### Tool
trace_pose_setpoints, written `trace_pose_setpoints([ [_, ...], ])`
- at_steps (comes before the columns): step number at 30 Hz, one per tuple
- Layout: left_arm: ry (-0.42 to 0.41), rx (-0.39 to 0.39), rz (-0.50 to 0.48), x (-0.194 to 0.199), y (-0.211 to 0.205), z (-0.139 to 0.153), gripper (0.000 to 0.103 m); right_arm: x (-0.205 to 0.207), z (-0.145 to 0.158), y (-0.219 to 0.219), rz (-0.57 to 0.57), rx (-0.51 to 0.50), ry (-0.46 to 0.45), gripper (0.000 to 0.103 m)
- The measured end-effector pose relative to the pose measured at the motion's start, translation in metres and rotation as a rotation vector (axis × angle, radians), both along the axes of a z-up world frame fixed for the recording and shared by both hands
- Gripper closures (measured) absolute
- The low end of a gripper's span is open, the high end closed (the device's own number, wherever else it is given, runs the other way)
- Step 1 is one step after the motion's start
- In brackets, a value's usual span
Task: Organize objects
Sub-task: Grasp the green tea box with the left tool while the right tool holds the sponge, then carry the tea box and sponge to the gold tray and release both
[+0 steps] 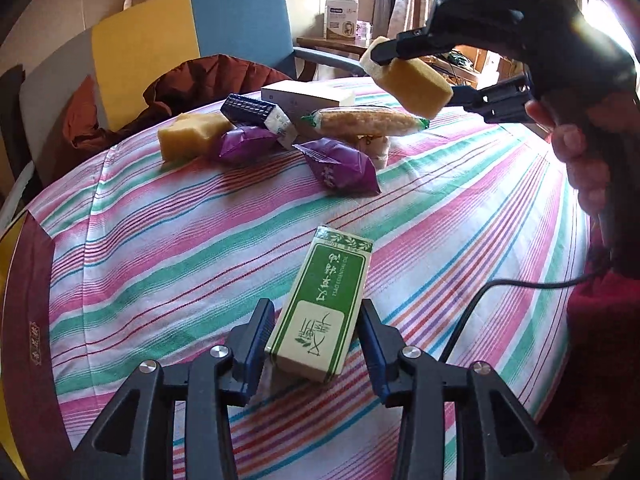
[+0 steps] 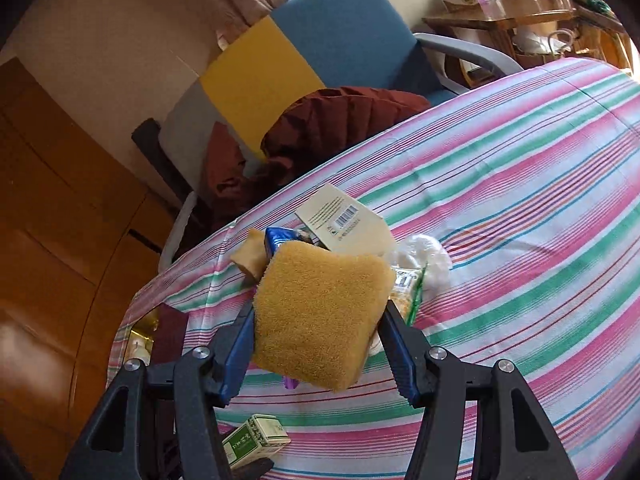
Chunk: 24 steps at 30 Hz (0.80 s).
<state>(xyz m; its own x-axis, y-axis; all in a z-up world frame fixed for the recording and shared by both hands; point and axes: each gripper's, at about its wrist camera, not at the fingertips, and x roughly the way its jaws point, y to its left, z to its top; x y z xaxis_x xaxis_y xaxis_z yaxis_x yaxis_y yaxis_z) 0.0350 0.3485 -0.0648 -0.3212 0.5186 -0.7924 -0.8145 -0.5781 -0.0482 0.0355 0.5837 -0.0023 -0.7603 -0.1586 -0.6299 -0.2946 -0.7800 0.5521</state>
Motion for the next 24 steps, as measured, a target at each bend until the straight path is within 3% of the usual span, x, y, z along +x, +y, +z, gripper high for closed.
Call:
trace_pose_setpoints([
  [2,-0.028,0.022,-0.002,-0.004,0.000,0.000,0.062,-0.002,-0.002,-0.003,0.010,0.015,-0.013,0.043],
  [5,0.002,0.014,-0.003,0.000,-0.006,0.001,0.072,-0.004,-0.007,0.000,0.018,0.022,-0.028,0.043],
  [14,-0.054,0.090,0.033,0.009,-0.046,0.009,0.072,-0.014,-0.014,-0.021,0.101,0.098,-0.075,0.043],
  [24,-0.041,0.218,0.101,0.009,-0.115,0.054,0.072,-0.017,-0.006,-0.043,0.169,0.197,-0.033,0.043],
])
